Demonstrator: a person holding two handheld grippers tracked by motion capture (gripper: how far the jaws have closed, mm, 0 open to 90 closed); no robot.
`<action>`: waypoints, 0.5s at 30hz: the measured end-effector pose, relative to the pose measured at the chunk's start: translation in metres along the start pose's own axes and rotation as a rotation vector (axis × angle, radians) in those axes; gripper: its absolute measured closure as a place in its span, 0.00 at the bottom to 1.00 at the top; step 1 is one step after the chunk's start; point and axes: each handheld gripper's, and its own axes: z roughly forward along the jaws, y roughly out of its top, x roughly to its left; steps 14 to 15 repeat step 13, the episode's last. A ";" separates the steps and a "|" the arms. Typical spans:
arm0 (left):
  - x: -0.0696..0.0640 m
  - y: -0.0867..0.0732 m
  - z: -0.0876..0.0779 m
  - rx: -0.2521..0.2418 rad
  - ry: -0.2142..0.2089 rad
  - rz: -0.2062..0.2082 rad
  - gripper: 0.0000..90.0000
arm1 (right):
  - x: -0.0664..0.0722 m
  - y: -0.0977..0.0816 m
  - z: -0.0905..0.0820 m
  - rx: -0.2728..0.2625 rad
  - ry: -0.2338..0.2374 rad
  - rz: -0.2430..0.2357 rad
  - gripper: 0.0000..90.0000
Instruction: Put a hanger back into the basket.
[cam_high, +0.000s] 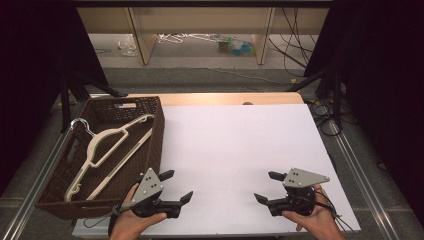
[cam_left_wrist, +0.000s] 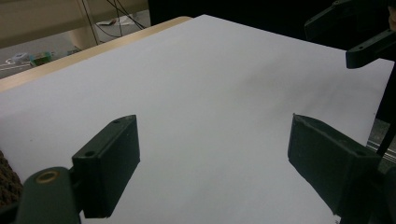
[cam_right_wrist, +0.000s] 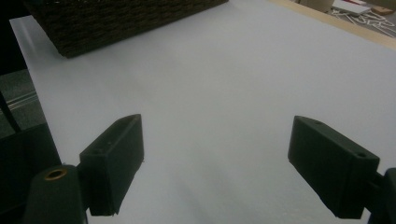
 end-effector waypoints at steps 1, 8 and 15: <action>0.000 0.000 0.001 -0.006 -0.007 -0.001 0.19 | 0.000 0.000 0.000 0.001 0.001 0.001 0.21; -0.001 -0.002 0.002 0.014 -0.011 -0.005 0.19 | -0.001 -0.001 0.000 -0.006 -0.012 -0.007 0.21; -0.002 -0.002 0.002 0.014 -0.011 0.004 0.19 | -0.002 -0.002 0.000 -0.007 -0.012 -0.008 0.21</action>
